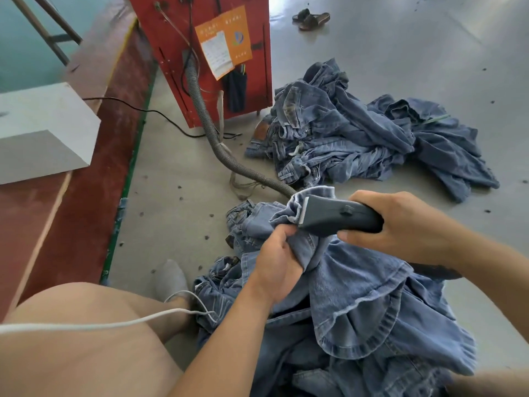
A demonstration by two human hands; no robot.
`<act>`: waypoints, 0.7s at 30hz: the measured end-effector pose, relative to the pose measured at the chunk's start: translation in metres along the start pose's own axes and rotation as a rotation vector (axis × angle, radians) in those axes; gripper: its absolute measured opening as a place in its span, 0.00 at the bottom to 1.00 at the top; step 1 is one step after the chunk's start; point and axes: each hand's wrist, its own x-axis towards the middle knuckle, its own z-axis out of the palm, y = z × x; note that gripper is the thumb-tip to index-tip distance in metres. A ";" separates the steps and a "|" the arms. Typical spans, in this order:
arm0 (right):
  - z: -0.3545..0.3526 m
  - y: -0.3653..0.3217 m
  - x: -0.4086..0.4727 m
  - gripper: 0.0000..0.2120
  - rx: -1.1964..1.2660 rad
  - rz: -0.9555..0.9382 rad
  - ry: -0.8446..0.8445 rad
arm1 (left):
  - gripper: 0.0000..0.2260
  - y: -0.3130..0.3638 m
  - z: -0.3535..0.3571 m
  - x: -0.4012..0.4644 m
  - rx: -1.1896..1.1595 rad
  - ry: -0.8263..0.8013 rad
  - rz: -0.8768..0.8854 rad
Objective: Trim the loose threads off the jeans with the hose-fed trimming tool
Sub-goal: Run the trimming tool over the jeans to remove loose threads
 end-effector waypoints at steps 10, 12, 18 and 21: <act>-0.013 0.007 -0.001 0.13 -0.008 0.084 0.142 | 0.22 0.007 0.001 0.001 0.009 0.096 -0.059; -0.005 0.002 -0.003 0.11 -0.051 0.060 0.052 | 0.23 0.002 0.003 0.003 -0.023 0.076 -0.046; 0.003 -0.011 0.012 0.14 0.016 0.069 0.246 | 0.26 -0.008 0.002 -0.001 -0.025 -0.078 -0.084; -0.012 0.002 0.010 0.16 -0.018 0.143 0.265 | 0.37 -0.004 0.002 -0.002 -0.042 -0.052 -0.093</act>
